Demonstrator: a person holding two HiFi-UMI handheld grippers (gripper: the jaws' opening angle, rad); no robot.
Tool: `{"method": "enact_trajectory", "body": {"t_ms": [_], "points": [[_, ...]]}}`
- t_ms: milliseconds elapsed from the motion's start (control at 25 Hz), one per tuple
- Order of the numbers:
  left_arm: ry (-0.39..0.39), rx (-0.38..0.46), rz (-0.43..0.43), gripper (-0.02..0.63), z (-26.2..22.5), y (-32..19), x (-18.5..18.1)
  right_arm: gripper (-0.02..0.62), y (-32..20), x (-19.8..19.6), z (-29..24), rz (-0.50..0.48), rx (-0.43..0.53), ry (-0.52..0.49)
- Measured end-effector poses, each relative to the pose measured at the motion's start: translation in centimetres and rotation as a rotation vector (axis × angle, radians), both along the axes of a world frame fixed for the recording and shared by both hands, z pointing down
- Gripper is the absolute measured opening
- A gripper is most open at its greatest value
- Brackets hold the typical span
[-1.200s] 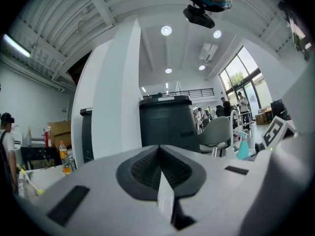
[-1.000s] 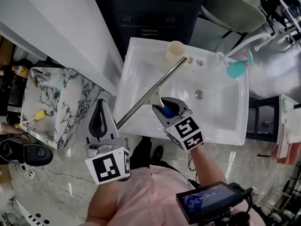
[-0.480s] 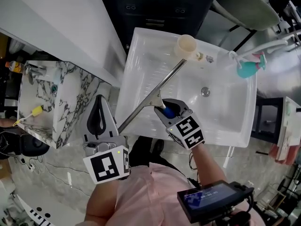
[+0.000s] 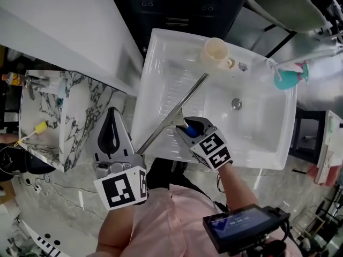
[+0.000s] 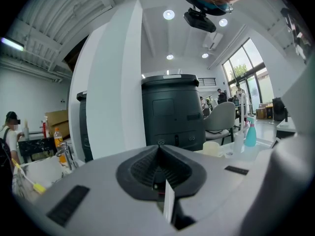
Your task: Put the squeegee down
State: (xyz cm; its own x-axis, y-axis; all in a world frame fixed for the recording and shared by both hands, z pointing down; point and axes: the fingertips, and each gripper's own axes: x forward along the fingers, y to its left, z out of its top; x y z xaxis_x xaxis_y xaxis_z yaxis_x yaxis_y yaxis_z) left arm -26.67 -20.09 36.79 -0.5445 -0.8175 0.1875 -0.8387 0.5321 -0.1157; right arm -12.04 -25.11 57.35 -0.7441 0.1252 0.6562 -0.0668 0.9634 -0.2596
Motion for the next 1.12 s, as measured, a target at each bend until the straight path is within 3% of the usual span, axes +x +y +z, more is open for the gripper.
{"method": "enact_trajectory", "body": {"t_ms": [880, 1120], "points": [[0.009, -0.019, -0.003, 0.009, 1.0, -1.0, -1.0, 0.124, 0.9, 0.2, 3.2, -0.034, -0.118, 0.075], [0.006, -0.014, 0.000, 0.009, 0.8, -1.1, -0.9, 0.224, 1.1, 0.4, 3.2, -0.043, -0.131, 0.097]]}}
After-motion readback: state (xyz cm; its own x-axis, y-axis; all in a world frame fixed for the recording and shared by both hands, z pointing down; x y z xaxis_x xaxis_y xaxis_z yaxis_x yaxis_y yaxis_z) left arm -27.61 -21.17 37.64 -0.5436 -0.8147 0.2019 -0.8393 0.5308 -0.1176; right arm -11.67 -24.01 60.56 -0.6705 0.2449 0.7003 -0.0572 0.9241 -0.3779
